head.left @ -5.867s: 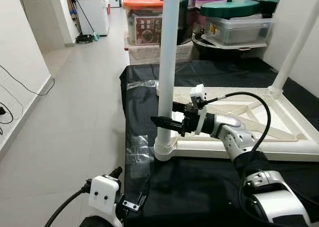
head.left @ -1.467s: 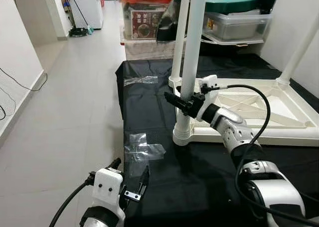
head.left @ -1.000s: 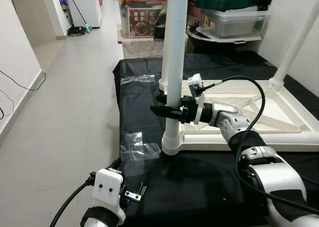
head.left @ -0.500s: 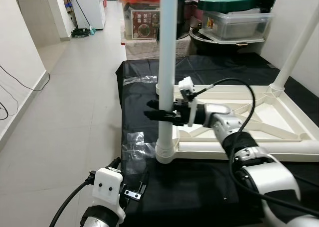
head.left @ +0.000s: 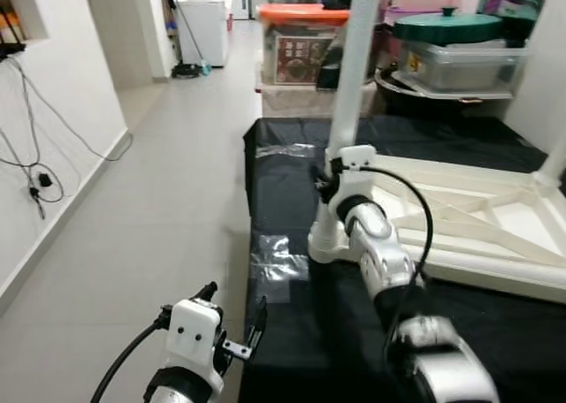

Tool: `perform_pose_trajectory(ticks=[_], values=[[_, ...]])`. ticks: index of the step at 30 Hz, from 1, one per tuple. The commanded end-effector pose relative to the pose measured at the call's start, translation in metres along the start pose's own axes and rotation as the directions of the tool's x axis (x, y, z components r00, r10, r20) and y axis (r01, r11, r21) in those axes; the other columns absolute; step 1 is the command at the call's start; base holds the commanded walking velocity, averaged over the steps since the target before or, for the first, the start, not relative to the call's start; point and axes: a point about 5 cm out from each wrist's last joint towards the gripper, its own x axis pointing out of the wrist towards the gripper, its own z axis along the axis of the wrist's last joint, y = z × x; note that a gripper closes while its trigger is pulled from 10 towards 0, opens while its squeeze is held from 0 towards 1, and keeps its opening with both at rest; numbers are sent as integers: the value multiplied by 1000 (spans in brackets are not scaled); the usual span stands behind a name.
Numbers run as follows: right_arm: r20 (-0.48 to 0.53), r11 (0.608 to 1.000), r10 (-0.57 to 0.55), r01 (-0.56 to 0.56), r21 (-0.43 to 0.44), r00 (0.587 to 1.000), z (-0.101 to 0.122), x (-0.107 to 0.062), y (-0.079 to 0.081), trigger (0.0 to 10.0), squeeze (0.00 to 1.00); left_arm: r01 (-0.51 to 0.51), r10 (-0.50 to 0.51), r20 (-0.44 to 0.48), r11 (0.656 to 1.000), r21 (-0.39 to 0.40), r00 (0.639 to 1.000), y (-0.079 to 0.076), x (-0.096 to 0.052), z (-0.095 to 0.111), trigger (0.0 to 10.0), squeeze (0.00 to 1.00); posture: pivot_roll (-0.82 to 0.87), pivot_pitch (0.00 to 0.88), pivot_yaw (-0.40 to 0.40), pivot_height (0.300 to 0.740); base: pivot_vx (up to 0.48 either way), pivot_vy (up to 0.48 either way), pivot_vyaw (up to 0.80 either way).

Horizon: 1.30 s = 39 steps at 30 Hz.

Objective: Building children table

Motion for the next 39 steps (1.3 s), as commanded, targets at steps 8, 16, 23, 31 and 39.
perform_pose_trajectory(ticks=[8,16,23,31,39], values=[[-128,990,-117,126,65,985,-24,-9,15,10000,0,2,-2,0,1000,8,1000,0,2,-1,10000,0,28,10,-16,740,0,0,0],[54,960,239,-244,138,970,-9,-9,29,10000,0,8,-8,4,1000,0,1000,-3,3,-2,10000,0,21,0,-16,740,0,0,0],[80,860,494,-500,102,866,-6,-1,14,10000,0,11,-11,0,1000,0,1000,-4,2,-3,10000,0,20,0,-14,740,0,0,0],[-61,406,913,-889,213,402,-2,-4,19,10000,0,15,-15,0,1000,5,1000,-4,3,-4,10000,0,33,0,-18,740,0,0,0],[-53,97,995,-970,222,88,8,-13,26,10000,0,14,-14,3,1000,6,1000,-4,4,-4,10000,0,40,0,-22,740,0,0,0]])
